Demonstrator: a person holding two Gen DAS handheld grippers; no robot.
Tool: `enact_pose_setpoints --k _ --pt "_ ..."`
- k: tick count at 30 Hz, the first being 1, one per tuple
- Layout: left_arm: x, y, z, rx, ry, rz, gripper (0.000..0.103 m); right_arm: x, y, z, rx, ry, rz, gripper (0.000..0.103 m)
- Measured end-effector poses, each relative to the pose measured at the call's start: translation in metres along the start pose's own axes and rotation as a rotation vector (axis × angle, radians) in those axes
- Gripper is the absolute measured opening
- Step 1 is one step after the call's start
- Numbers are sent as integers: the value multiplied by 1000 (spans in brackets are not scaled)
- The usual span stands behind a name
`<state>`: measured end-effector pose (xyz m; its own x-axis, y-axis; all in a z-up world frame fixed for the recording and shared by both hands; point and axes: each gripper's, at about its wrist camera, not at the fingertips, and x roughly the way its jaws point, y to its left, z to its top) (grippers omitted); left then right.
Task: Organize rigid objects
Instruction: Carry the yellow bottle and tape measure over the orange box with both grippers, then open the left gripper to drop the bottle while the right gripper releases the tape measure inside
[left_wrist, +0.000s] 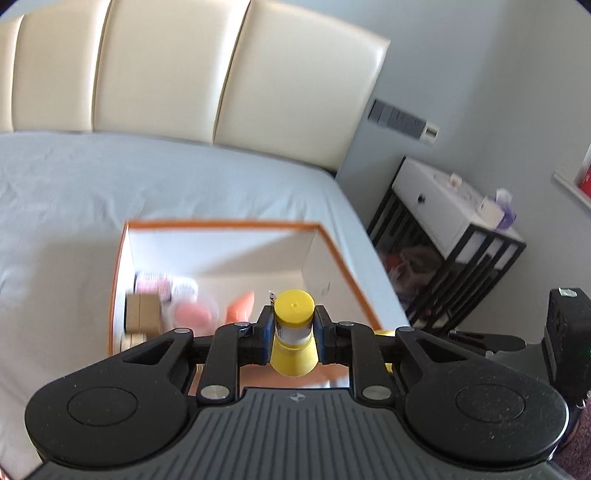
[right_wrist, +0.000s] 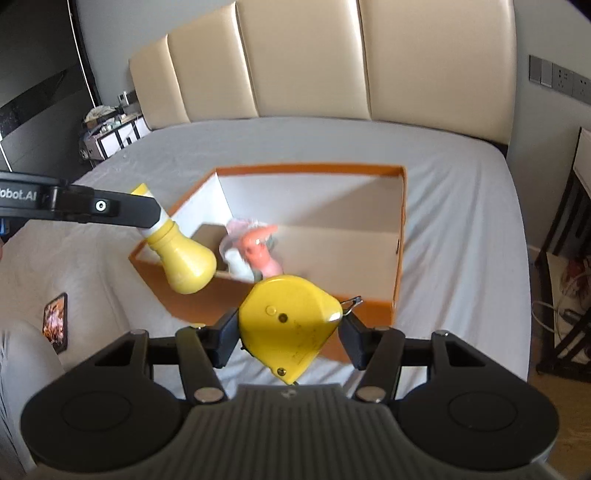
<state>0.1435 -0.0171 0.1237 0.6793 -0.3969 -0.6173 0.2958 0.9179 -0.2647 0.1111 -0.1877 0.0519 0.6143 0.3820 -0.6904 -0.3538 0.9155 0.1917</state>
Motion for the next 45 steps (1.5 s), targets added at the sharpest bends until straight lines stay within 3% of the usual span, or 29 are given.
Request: enact_pose_setpoints --k 6,8,12,18,24,31,37,40,45 --pt "41 10 44 -10 -32 69 24 21 -10 54 2 -14 -28 58" --pt "67 17 53 -8 9 73 24 37 -13 69 -4 -1 -48 58" --pt "120 28 57 -15 141 105 24 83 -18 91 -71 77 -70 58" --pt "170 41 41 -8 245 107 24 154 -26 104 -252 252 -97 58" --pt "195 48 33 12 328 127 24 202 -26 109 -377 384 -52 57" --pt "207 55 24 9 392 121 24 244 -26 109 -428 543 27 57" --pt "203 63 24 -27 386 109 27 258 -20 109 -462 575 12 57" --pt "198 71 26 -86 367 59 49 258 -25 114 -467 547 -15 58" --pt "180 84 38 -164 253 48 49 267 -29 120 -467 518 -59 58"
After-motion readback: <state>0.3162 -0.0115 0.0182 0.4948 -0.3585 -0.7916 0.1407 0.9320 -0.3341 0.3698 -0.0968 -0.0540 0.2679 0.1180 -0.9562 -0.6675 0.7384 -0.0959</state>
